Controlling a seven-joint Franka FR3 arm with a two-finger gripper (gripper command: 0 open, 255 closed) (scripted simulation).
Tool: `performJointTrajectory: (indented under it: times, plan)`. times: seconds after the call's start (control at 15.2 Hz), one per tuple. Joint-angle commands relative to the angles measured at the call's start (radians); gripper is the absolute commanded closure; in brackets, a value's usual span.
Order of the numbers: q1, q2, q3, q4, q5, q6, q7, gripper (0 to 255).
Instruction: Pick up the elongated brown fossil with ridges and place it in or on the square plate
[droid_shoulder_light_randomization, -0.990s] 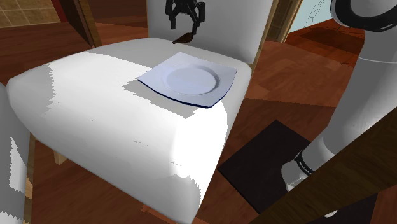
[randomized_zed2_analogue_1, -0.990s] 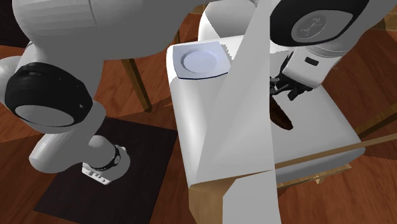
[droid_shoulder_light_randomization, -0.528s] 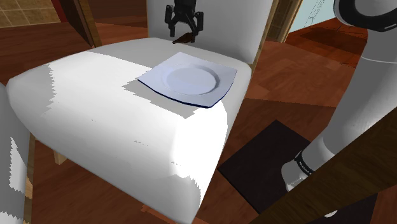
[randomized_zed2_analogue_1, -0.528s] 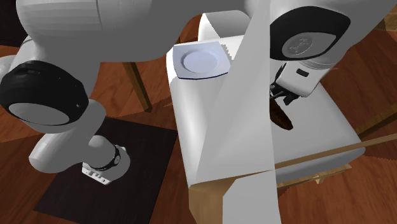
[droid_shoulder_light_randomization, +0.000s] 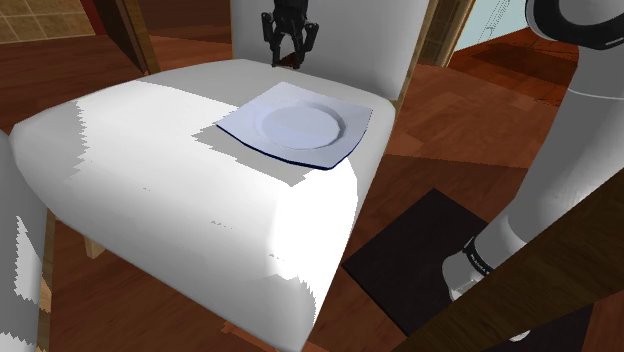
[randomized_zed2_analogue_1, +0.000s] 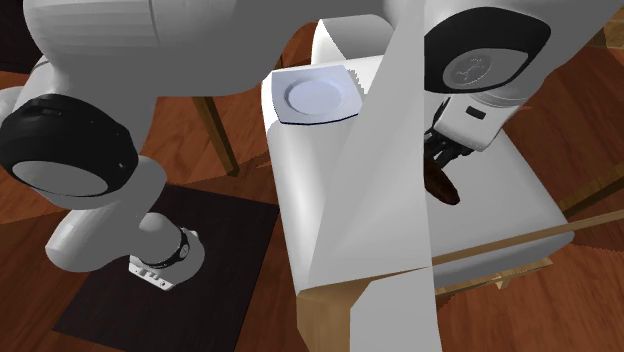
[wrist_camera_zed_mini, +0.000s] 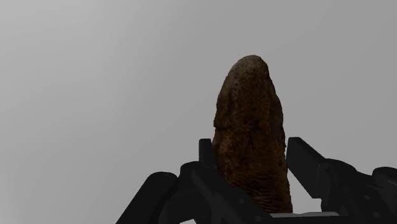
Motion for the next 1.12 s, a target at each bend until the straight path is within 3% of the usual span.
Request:
performJointTrajectory:
  times: [0.0,0.4,1.06]
  plan:
    - [0.000,0.004,0.000,-0.001,0.000,0.000,0.000,255]
    - [0.000,0.002,0.000,-0.005,0.000,0.001,-0.001,255]
    - [0.024,0.059,0.003,0.213,-0.021,-0.161,0.023,255]
